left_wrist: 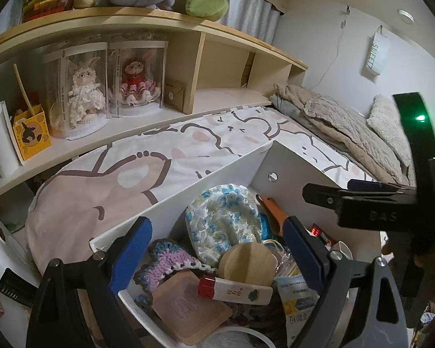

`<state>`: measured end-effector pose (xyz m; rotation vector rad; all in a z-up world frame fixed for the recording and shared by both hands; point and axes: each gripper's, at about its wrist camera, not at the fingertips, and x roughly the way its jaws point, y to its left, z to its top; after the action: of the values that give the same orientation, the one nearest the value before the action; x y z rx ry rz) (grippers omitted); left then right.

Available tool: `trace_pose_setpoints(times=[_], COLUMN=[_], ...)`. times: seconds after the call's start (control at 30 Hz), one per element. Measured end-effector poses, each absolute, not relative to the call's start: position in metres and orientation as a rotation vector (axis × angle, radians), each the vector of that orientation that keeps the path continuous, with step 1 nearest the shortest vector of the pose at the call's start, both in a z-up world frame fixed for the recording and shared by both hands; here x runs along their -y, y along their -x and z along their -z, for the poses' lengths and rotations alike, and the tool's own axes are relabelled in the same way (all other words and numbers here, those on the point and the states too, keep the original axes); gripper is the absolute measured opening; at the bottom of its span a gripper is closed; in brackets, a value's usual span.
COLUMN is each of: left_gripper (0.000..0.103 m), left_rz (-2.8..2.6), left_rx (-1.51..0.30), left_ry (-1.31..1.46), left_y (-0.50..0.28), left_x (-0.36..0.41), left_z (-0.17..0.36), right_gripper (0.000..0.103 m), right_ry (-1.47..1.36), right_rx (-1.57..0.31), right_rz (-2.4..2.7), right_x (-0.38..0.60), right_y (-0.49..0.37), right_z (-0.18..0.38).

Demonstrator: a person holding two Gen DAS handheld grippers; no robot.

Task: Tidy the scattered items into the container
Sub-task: 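Open the right tool to drop the brown leather strip into the box, then raise both open tools out of the box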

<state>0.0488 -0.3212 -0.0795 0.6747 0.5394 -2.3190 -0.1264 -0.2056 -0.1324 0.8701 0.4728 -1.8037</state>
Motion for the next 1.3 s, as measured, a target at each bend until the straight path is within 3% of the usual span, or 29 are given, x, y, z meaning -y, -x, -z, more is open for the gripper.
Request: trace_pose_setpoints(times=[0.6,0.67,0.7,1.3], left_gripper=[0.092,0.096,0.103,0.103], left_rz=[2.363,2.359,2.353,2.397], left_rx=[-0.428,-0.412,-0.400,-0.296], left_ry=[-0.715,-0.719,-0.722,-0.748], left_y=[-0.037,-0.035,-0.034,-0.021], left_x=[0.299,0.296,0.295,0.262], left_z=[0.073,0.072,0.071,0.063], right_gripper=[0.103,0.103,0.103,0.103], right_ry=[-0.836,-0.826,-0.819,-0.775], right_rx=[-0.313,-0.302,-0.296,-0.236], right_rz=[1.849,1.862,1.871,1.971], right_x=[0.126,0.119,0.115,0.053], right_y=[0.115,0.115,0.115,0.114], right_z=[0.115,0.111,0.110,0.106])
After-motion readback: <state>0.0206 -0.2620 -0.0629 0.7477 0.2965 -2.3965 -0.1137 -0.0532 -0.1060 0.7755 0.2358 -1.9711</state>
